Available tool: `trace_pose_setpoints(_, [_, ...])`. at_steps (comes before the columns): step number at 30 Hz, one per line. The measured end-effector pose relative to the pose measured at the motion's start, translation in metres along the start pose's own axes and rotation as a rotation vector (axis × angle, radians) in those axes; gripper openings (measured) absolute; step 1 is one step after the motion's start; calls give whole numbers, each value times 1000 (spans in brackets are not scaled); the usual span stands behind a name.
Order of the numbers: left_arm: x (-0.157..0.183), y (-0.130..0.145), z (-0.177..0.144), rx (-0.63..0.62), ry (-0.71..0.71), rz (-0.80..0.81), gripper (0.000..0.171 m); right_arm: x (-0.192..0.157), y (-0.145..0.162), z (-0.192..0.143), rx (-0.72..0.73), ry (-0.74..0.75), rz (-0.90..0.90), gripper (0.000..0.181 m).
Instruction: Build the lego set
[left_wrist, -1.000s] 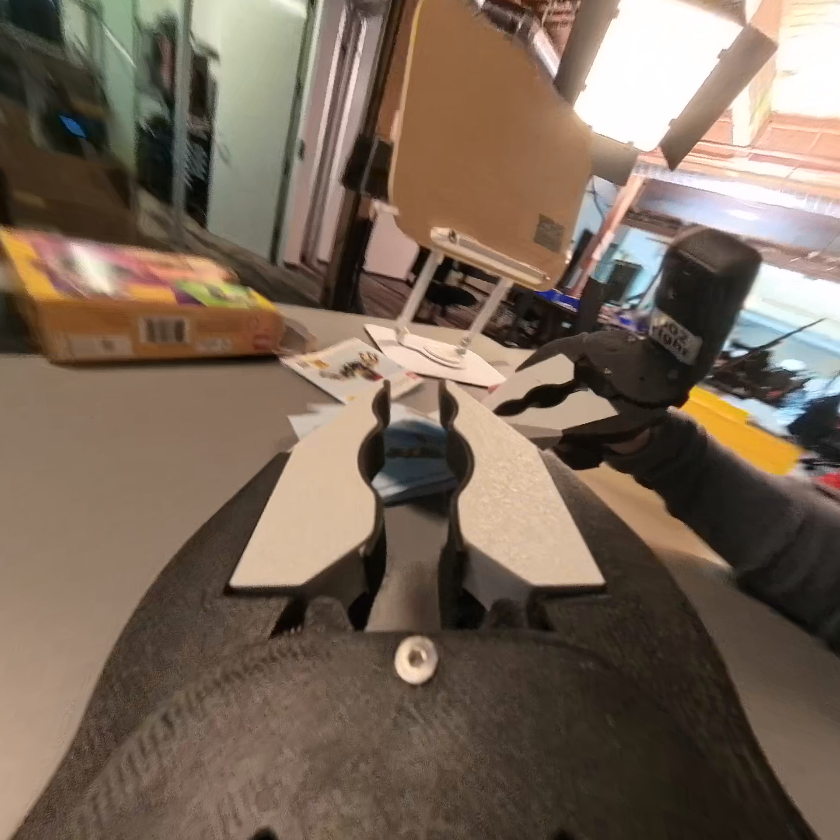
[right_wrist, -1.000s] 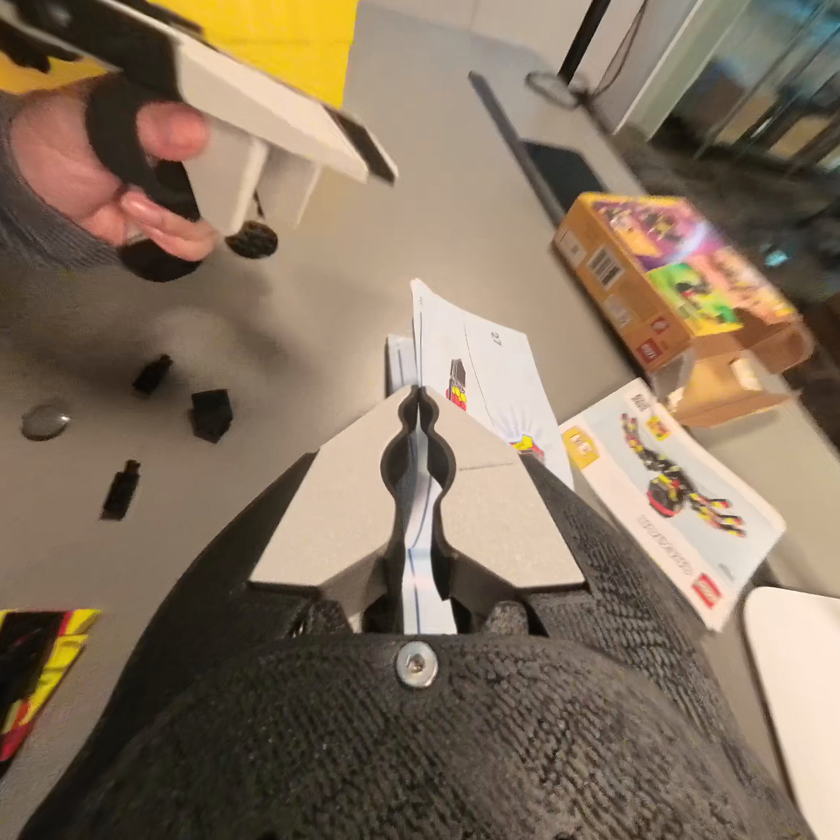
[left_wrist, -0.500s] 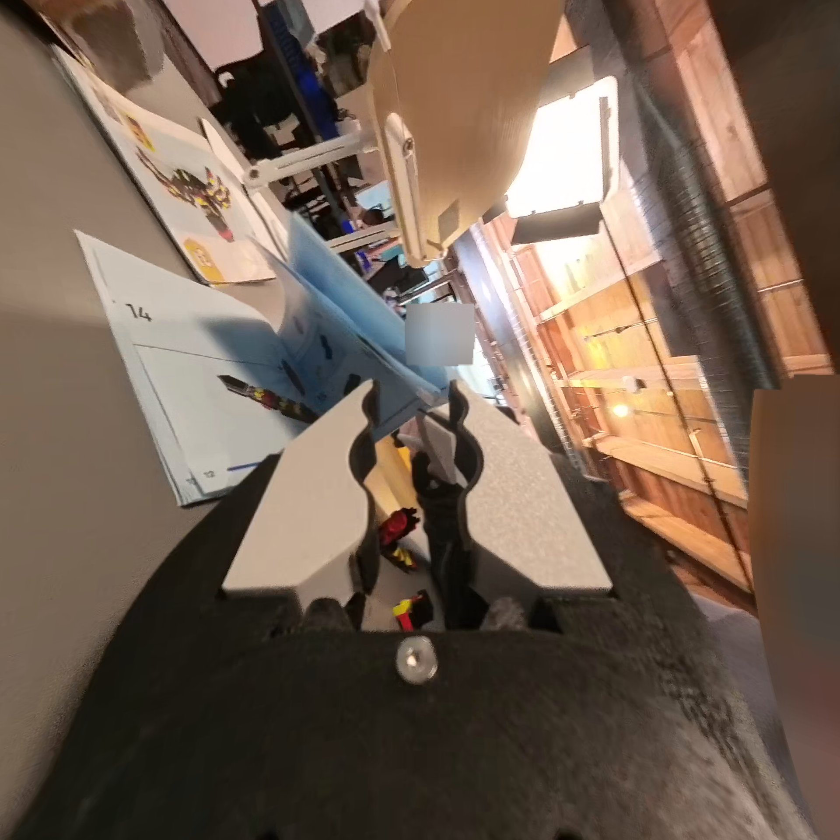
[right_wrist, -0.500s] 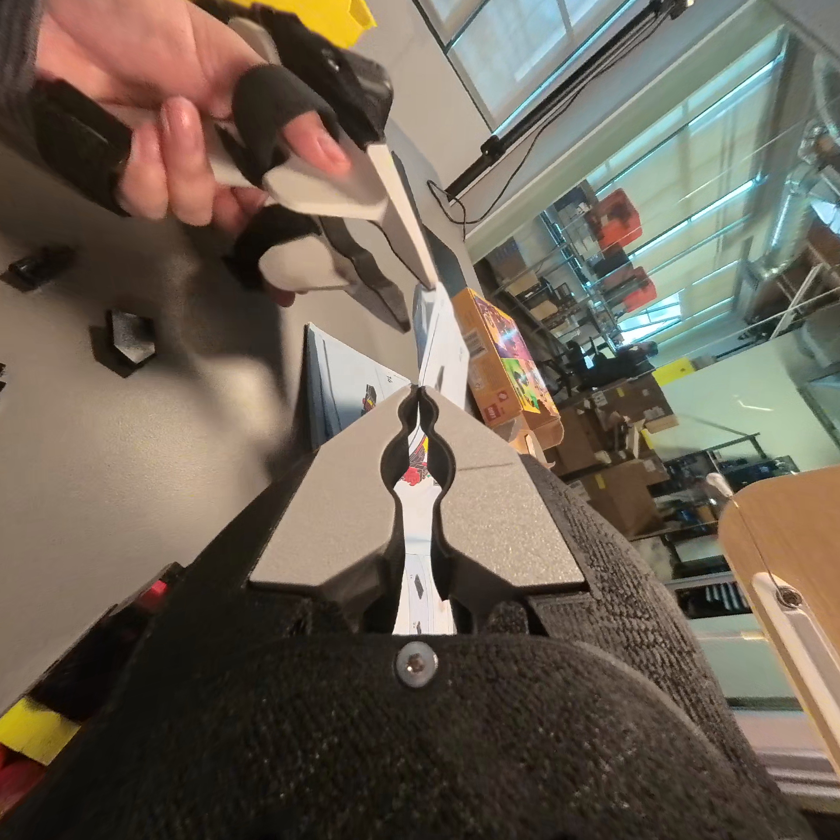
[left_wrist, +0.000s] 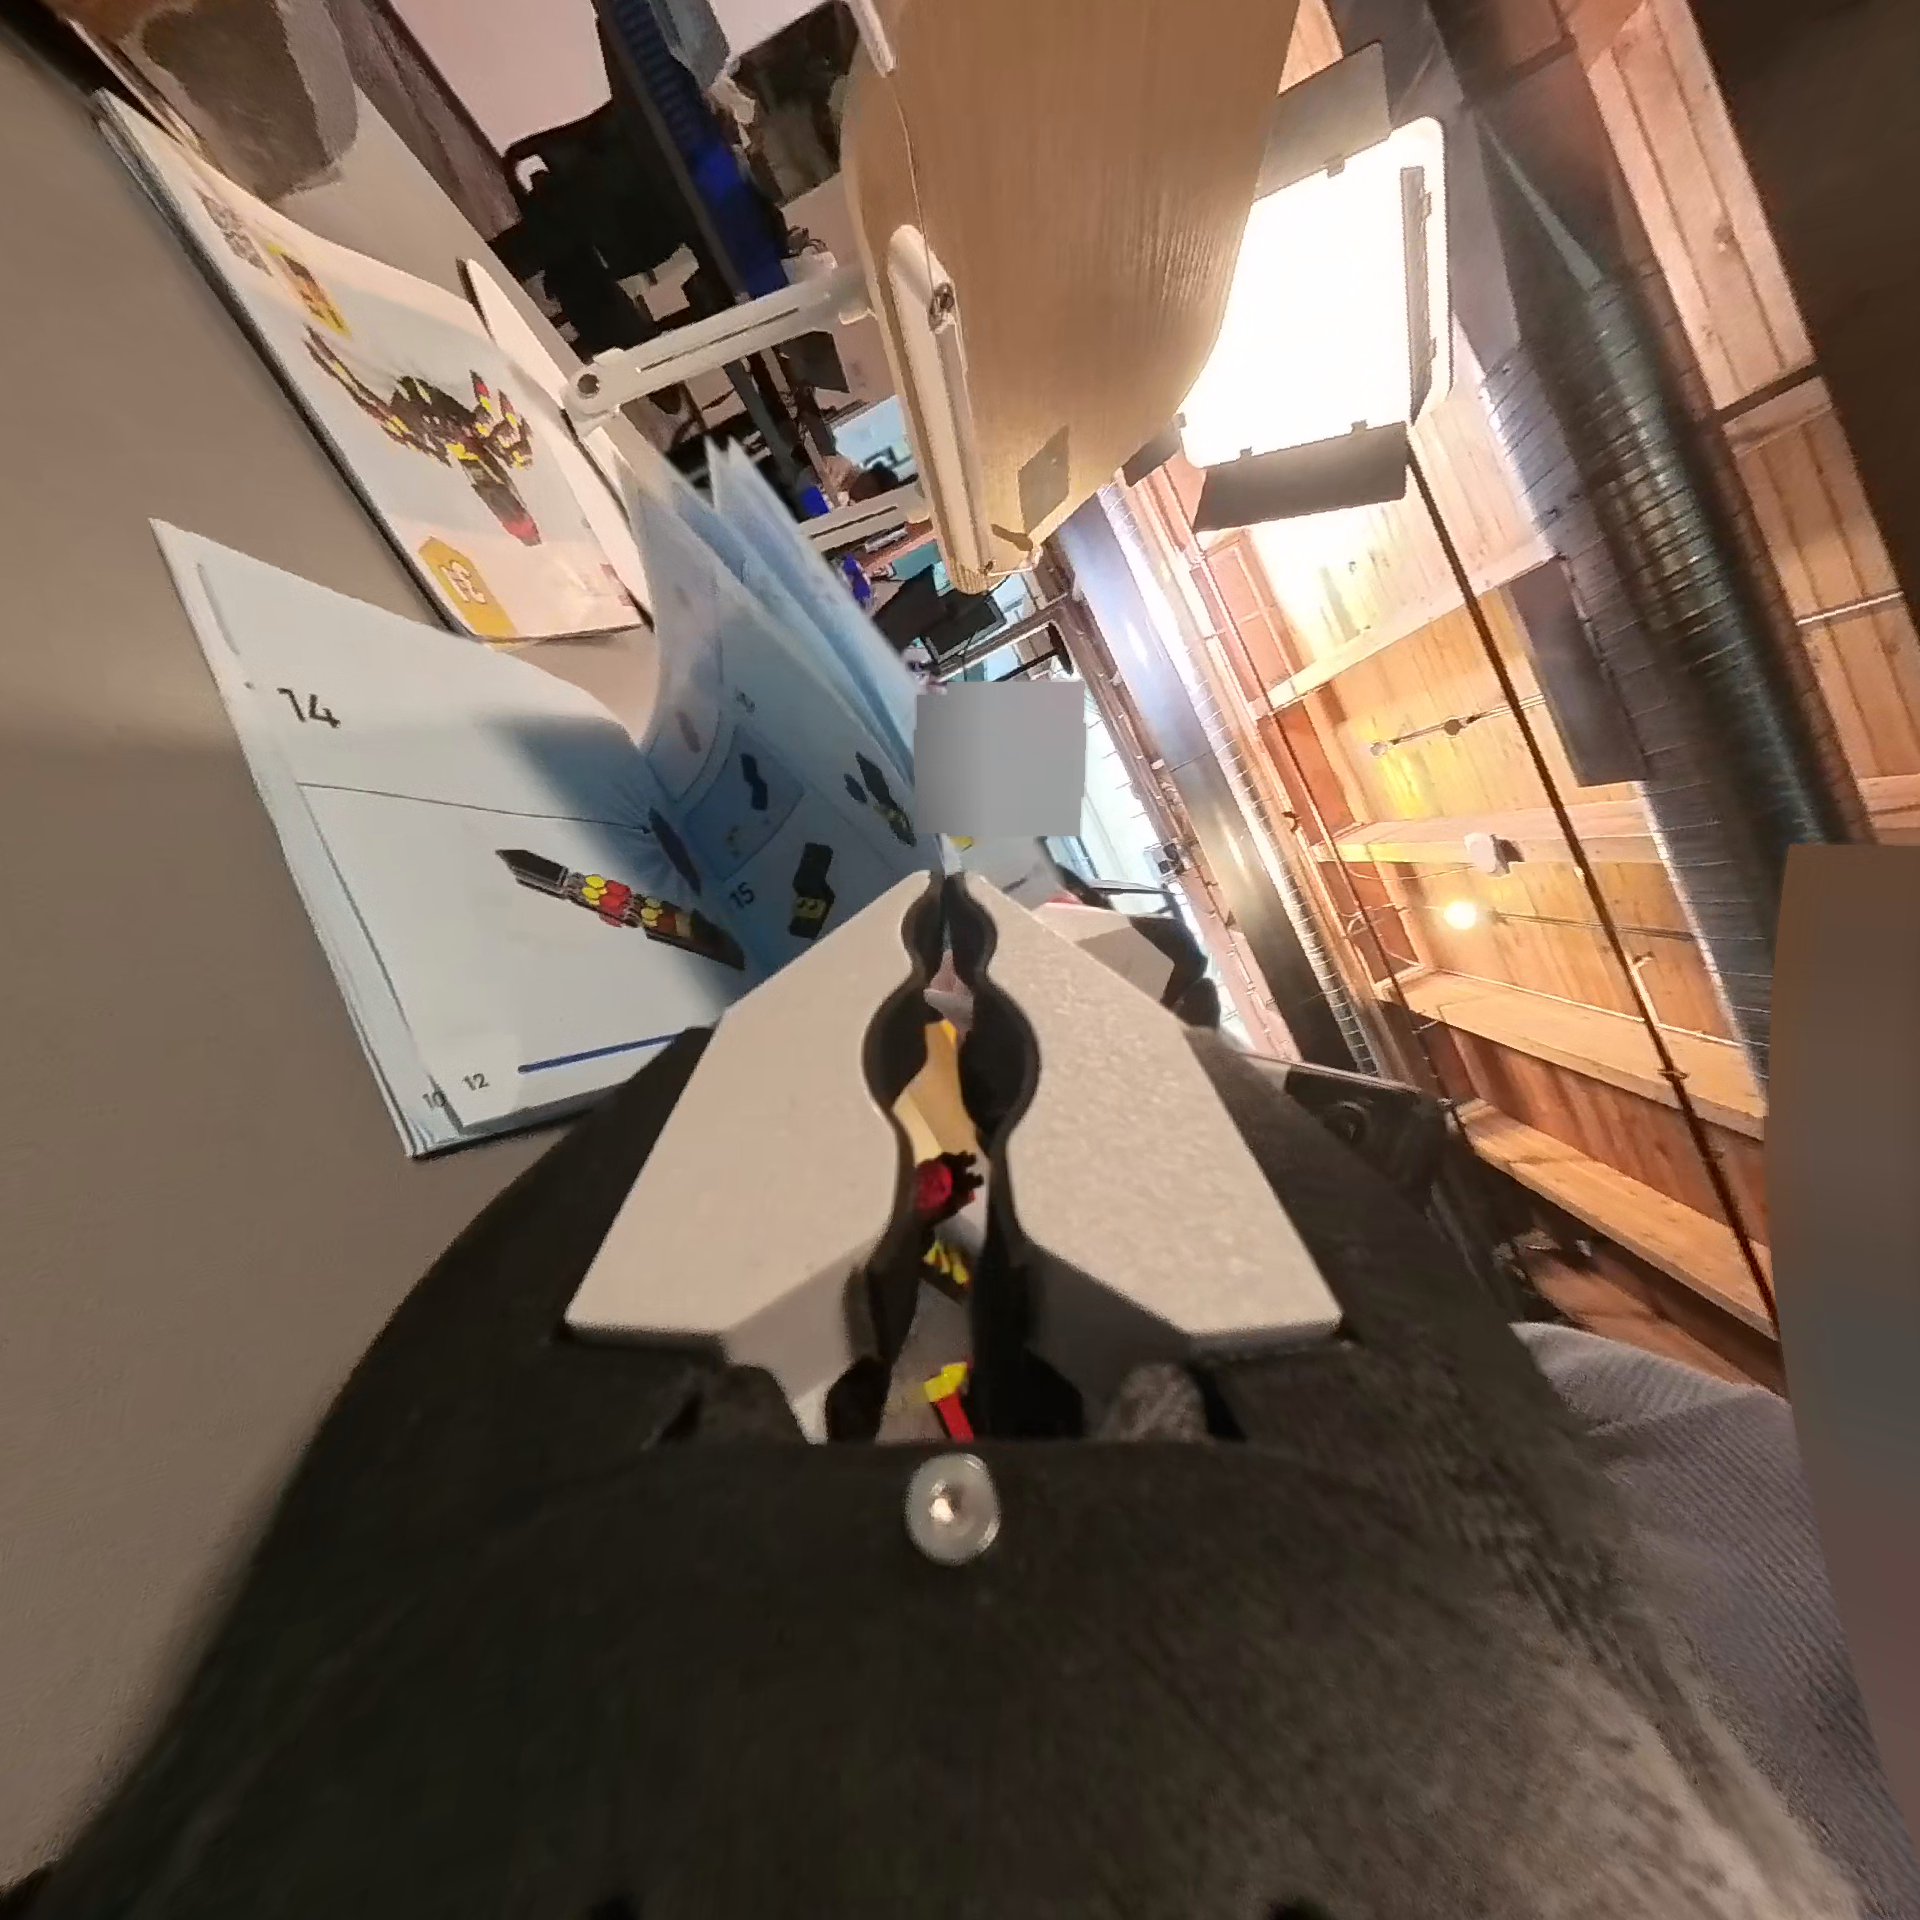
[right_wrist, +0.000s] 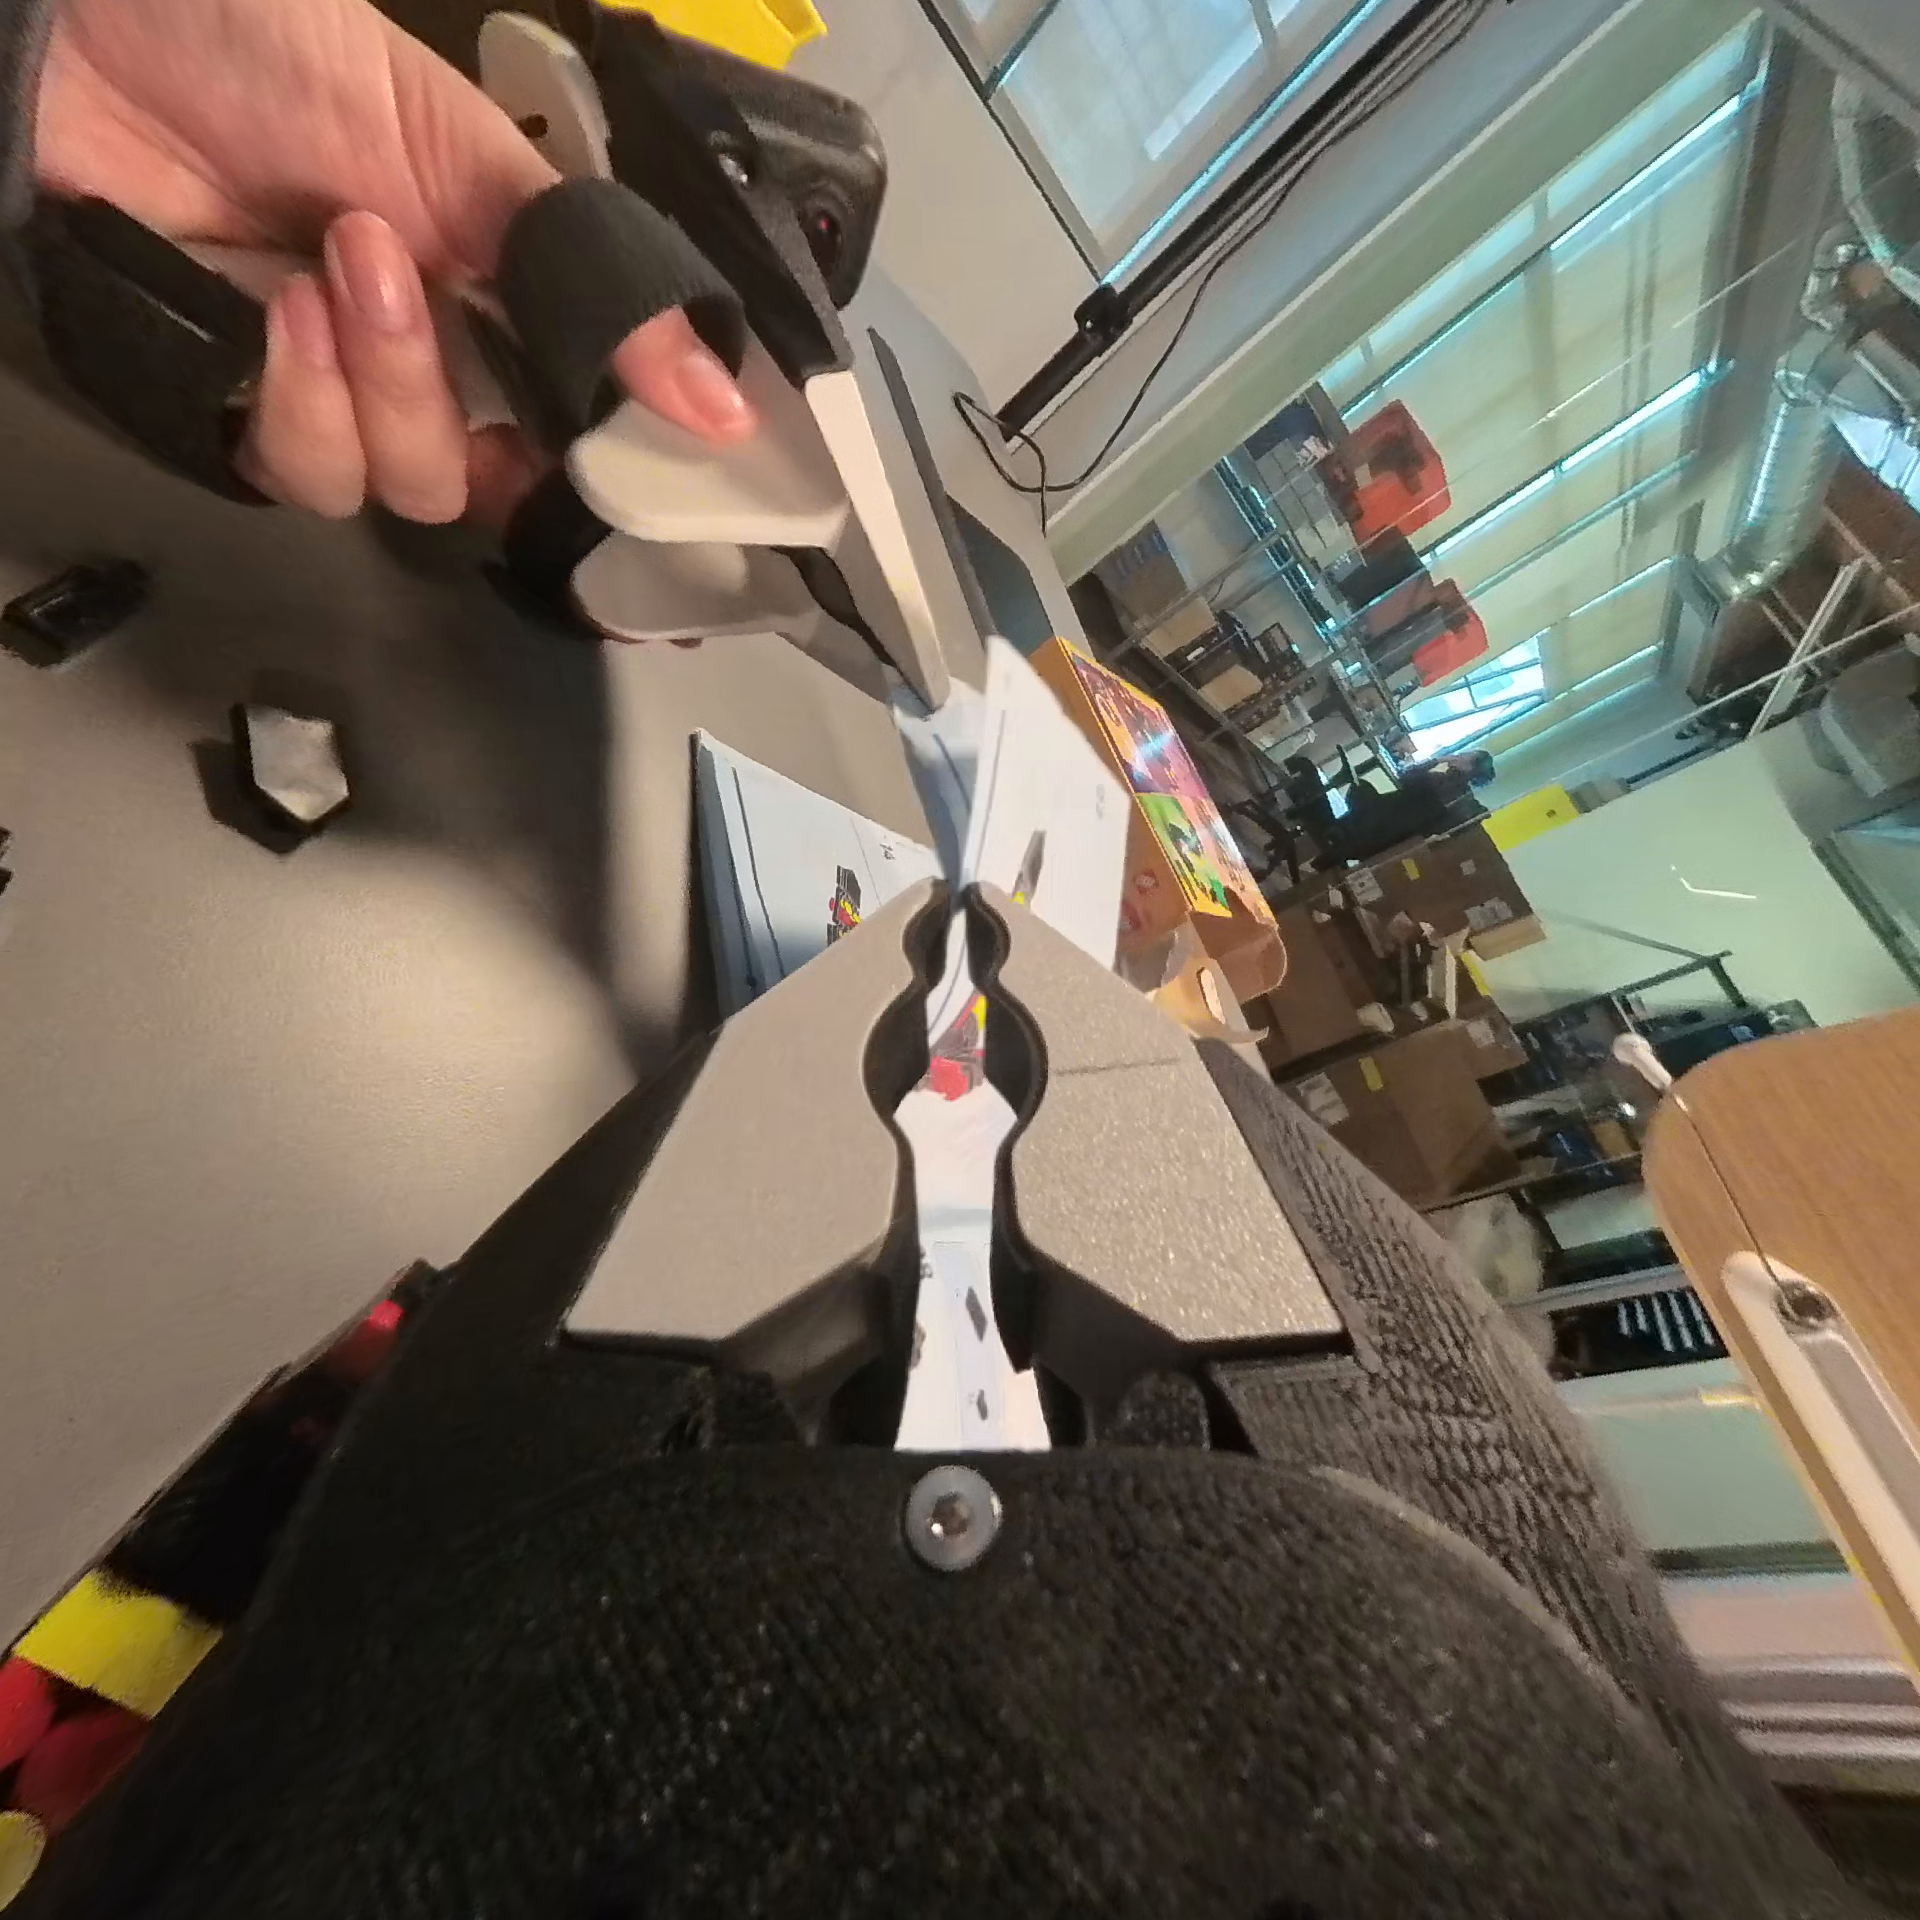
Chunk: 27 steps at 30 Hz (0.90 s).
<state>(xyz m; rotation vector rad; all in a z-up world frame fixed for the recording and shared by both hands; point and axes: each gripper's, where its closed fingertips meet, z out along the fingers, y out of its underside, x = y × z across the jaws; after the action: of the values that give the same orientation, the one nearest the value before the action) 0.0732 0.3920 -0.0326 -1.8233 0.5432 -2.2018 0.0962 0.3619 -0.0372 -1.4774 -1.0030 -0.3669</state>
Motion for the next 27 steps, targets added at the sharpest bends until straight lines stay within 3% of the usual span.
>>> trace_pose_setpoints(14, [-9, 17, 10, -98, -124, 142, 0, 12, 29, -17, -105, 65, 346, 29])
trace_pose_setpoints(22, [-10, 20, 11, -114, -145, 169, 0, 10, -7, -10, -13, -19, 479, 37])
trace_pose_setpoints(27, [-11, 23, 12, -130, -157, 193, 0, 5, 3, 5, -138, 28, 353, 36])
